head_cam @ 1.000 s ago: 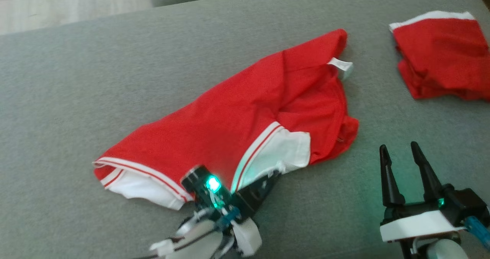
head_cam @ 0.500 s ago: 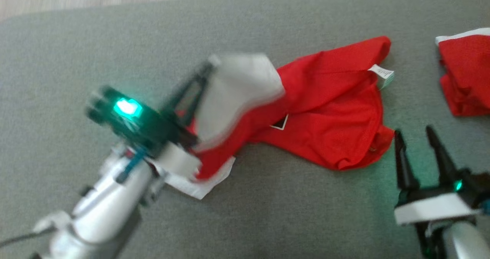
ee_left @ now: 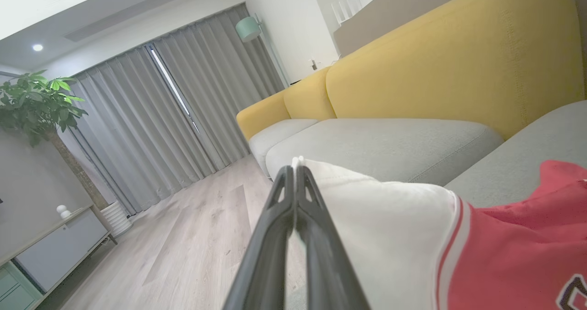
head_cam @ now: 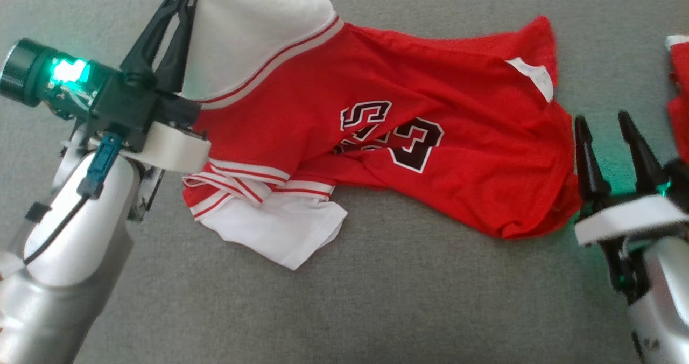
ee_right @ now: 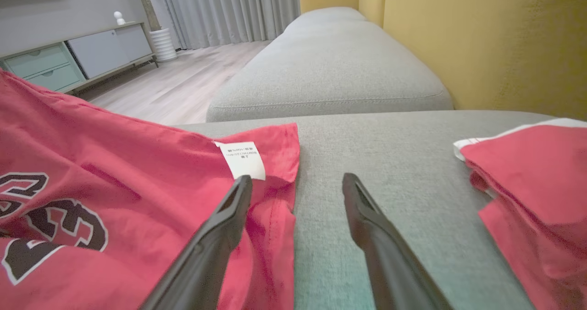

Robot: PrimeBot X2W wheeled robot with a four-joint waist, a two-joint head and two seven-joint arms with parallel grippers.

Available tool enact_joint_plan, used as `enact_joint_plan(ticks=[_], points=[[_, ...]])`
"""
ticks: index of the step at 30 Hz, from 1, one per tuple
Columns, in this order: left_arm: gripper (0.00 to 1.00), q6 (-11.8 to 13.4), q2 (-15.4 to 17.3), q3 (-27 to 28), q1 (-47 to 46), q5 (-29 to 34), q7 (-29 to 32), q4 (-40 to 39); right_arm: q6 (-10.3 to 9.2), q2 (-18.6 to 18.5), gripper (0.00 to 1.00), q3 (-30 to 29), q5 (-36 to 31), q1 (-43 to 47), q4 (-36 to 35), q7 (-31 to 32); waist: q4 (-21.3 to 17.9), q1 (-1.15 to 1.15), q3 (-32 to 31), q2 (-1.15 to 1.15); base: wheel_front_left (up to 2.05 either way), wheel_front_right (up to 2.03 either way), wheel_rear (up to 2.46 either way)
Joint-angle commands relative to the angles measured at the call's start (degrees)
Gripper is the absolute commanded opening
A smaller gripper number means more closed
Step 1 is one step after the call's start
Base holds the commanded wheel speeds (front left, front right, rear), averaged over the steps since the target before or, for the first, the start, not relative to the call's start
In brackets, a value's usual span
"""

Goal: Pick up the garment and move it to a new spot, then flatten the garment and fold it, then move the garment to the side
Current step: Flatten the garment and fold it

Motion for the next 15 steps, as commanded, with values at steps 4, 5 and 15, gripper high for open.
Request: enact_joint_plan(ticks=[4,5,15], points=[[0.0,-0.51,2.18,2.68,-4.45,-0.34,-1.39,0.74,-0.1,-2.22,1.0,3.25,3.86,-5.32,1.15,2.18,0.95,-0.01,1.33,0.0,0.0,0.0,0.0],[0.0,-0.61,1.98,2.56,-4.82,-0.37,-1.65,1.21,-0.1,-2.59,1.0,3.66,4.89,-6.48,1.8,2.95,1.13,-0.01,1.57,0.0,0.0,0.0,0.0],[0.0,-1.22,0.2,1.05,-7.9,-0.17,-3.53,5.08,-0.1,-8.55,1.0,8.6,8.91,-18.58,9.73,15.26,2.84,-0.01,3.01,0.0,0.0,0.0,0.0]])
